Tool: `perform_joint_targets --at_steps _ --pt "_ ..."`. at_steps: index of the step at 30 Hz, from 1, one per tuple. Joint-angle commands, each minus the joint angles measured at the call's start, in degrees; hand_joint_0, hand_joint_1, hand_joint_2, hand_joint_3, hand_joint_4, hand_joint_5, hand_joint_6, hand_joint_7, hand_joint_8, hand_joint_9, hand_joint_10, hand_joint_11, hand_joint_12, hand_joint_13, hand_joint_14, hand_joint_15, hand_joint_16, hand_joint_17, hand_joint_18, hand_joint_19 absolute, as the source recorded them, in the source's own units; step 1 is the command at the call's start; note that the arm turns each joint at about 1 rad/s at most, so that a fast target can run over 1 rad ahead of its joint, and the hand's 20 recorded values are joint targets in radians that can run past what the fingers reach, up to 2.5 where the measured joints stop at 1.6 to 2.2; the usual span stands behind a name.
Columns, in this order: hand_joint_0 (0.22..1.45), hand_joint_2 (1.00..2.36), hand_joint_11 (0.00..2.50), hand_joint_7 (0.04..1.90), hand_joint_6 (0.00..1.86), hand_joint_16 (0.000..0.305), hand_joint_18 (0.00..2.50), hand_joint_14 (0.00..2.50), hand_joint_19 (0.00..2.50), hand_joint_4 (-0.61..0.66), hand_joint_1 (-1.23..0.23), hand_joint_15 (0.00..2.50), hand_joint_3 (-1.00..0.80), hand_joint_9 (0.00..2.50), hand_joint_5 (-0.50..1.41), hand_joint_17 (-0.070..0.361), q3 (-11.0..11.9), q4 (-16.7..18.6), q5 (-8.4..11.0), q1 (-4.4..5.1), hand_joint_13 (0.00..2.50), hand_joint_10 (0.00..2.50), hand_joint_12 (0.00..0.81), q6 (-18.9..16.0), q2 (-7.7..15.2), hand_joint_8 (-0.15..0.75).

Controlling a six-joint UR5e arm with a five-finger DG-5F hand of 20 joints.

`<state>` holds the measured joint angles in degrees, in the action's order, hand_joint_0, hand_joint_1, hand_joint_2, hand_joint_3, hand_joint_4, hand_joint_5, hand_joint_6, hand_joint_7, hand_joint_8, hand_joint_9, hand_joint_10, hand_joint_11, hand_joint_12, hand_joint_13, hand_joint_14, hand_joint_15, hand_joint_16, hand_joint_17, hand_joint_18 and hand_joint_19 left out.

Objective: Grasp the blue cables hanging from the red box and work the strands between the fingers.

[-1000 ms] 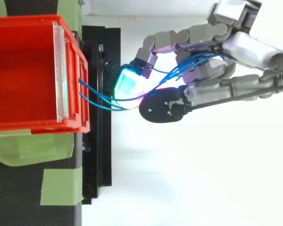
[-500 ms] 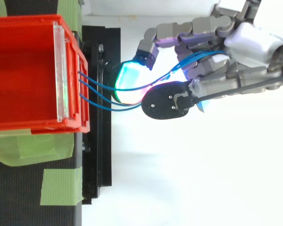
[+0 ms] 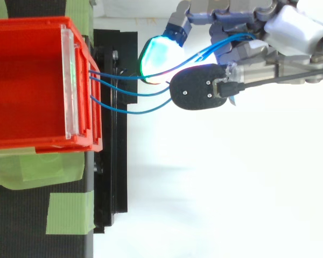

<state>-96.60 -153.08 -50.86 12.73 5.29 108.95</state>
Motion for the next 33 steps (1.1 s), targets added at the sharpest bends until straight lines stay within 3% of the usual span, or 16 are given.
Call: perform_joint_targets --at_steps 1,6,13,33 --pt "0.71 1.01 2.47 1.31 0.01 0.06 1.38 2.5 0.82 0.27 -0.73 1.64 -0.6 0.72 0.33 0.134 0.01 -0.03 0.15 0.02 1.01 2.5 0.519 0.95 0.04 0.427" --pt "0.71 1.01 2.47 1.32 0.01 0.06 1.38 2.5 0.82 0.27 -0.73 1.64 -0.64 0.72 0.33 0.134 0.01 -0.03 0.15 0.02 1.01 2.5 0.519 1.39 0.04 0.427" --pt "0.71 1.01 2.47 1.39 0.01 0.06 1.38 2.5 0.82 0.27 -0.72 1.64 -0.84 0.72 0.37 0.134 0.01 -0.03 0.06 0.02 1.01 2.5 0.519 1.39 -0.05 0.427" --pt "0.87 1.01 2.47 1.57 0.03 0.06 1.38 2.5 0.82 0.23 -0.81 1.64 -0.75 0.72 0.41 0.134 0.01 0.23 0.15 0.37 1.01 2.5 0.519 3.06 -0.05 0.427"
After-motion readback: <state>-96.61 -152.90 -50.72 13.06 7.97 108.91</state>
